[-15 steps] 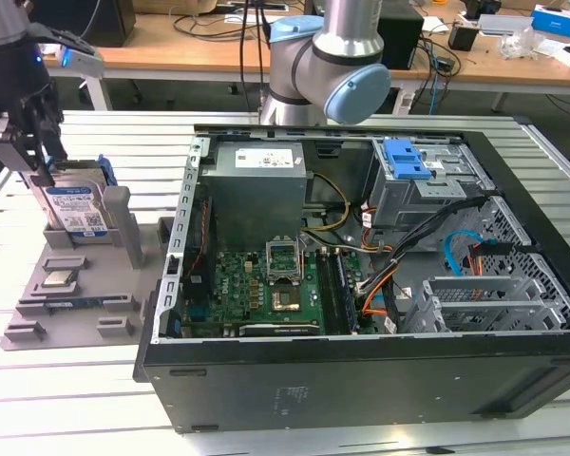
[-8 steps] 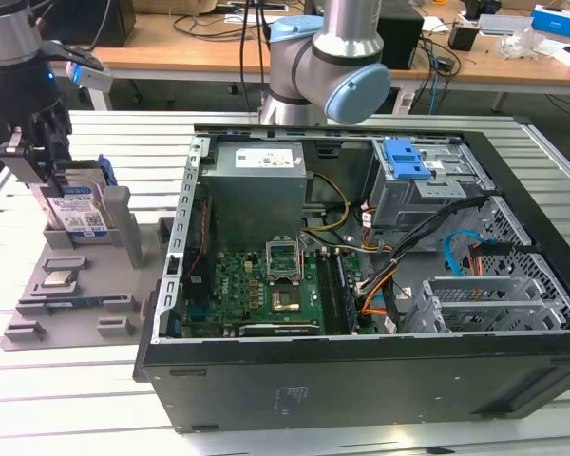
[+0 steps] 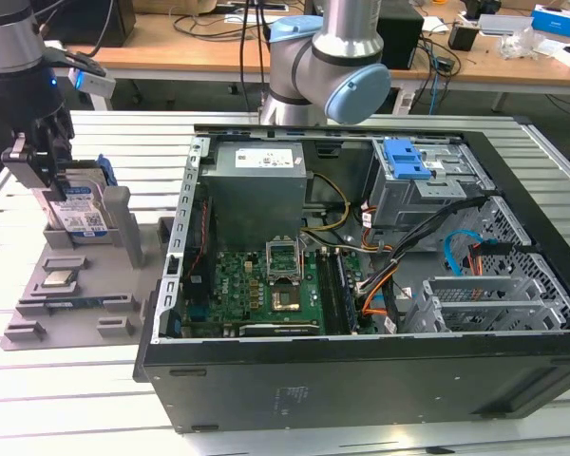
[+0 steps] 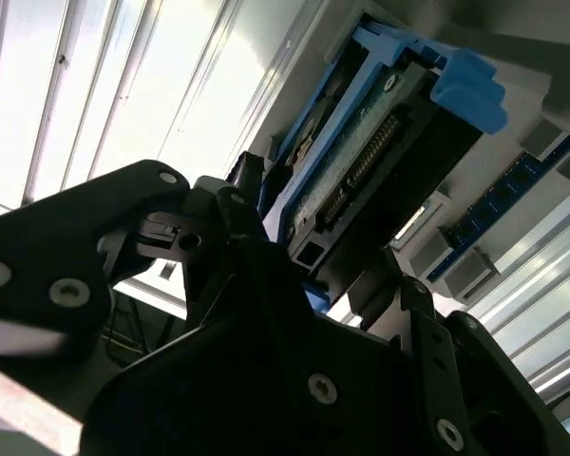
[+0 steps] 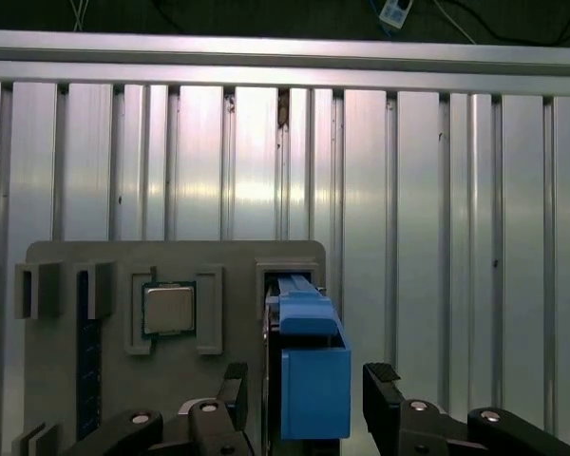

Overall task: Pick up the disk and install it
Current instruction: 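Pick up the disk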

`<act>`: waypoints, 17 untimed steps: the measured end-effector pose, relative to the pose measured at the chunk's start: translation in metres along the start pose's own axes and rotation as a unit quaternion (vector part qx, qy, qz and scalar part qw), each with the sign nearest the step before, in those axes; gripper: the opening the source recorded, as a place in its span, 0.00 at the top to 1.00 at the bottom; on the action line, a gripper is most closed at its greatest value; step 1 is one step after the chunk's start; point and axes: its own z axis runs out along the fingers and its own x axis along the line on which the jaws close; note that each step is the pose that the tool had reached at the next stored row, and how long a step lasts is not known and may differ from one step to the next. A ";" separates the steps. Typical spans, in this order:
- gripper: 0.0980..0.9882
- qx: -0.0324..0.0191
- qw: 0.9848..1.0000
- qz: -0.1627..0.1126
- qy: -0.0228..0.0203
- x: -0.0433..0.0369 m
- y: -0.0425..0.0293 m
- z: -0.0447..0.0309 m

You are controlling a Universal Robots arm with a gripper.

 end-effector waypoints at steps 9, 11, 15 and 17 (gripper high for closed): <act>0.70 0.000 1.000 0.000 0.000 0.0000 0.0000 0.0004; 0.70 0.000 1.000 0.000 0.000 0.0000 0.0000 0.0005; 0.70 0.000 1.000 0.000 0.000 0.0000 -0.0001 0.0008; 0.70 0.000 1.000 0.000 0.000 0.0000 -0.0001 0.0008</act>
